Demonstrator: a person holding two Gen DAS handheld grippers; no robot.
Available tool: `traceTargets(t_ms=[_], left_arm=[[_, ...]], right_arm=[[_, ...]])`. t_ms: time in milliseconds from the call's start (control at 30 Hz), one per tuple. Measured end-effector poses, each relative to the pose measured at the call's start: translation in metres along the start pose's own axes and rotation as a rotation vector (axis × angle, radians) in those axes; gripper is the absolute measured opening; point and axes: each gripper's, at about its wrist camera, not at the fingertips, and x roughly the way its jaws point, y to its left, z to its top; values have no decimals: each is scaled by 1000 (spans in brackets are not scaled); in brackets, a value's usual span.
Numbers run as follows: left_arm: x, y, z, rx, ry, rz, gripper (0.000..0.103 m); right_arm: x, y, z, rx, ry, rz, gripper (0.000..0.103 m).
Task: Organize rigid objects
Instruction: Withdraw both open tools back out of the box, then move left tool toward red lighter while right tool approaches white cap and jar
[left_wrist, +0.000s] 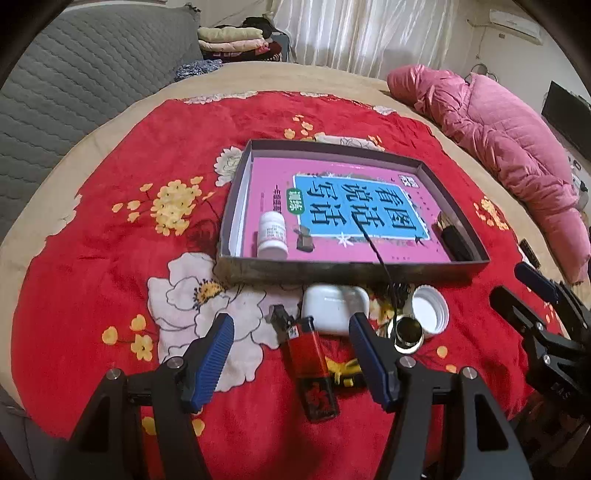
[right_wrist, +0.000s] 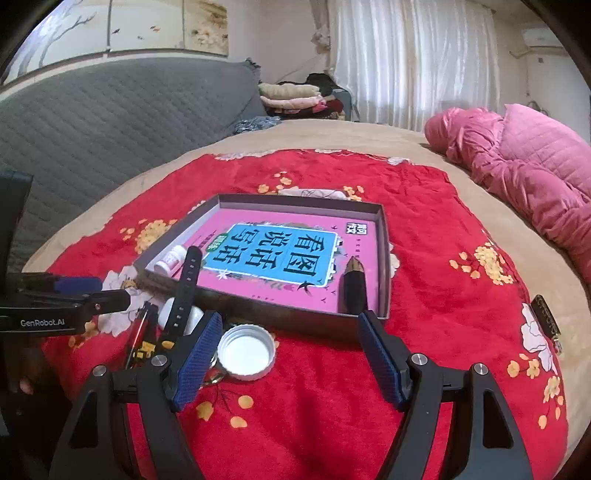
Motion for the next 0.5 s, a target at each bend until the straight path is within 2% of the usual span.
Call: traceTargets(t_ms=[500], left_arm=[[7, -4, -26, 8, 96, -29, 64]], right_arm=[[14, 9, -6, -42, 65, 36, 77]])
